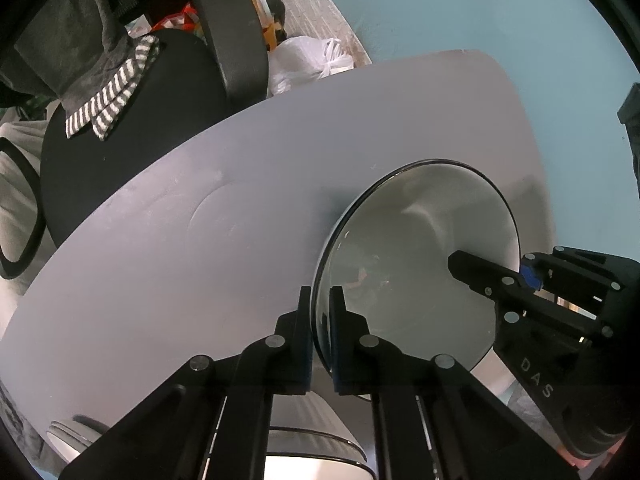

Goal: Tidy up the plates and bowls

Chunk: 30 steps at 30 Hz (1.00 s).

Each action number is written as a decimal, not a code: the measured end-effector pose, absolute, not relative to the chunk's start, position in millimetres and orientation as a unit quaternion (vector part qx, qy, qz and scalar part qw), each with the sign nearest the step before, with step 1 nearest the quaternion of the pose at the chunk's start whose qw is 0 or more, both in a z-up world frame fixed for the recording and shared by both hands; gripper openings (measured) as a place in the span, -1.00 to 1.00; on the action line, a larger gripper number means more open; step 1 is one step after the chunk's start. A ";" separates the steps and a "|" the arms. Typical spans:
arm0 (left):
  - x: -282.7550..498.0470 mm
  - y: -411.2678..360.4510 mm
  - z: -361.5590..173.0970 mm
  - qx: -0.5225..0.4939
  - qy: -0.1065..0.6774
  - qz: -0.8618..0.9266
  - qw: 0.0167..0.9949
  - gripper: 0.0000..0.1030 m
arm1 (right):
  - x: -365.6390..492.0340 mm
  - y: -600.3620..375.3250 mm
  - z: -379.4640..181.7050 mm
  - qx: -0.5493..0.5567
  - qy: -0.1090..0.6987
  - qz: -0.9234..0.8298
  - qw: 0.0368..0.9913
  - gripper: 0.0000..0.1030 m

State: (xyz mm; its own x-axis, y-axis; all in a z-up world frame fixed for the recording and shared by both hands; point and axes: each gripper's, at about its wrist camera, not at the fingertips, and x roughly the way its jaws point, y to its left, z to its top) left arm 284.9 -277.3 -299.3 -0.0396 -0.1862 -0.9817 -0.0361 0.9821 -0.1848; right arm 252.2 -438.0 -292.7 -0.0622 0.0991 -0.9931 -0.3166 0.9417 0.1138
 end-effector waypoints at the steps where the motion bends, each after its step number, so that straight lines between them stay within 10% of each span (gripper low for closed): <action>1: 284.5 -277.1 -299.1 -0.078 0.719 -0.055 0.688 -0.87 | 251.6 -437.6 -293.1 -0.076 0.714 0.153 0.679 -0.86; 30: 242.1 -248.5 -213.8 -0.066 0.678 -0.034 0.732 -0.87 | 223.3 -410.3 -221.7 -0.076 0.690 0.175 0.699 -0.86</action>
State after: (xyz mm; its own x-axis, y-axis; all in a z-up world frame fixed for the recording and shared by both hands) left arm 242.1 -248.5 -213.8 0.0793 -0.1393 -0.9871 -0.0405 0.9889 -0.1428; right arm 223.3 -410.3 -221.7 -0.0124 0.1386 -0.9903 -0.3495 0.9273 0.1341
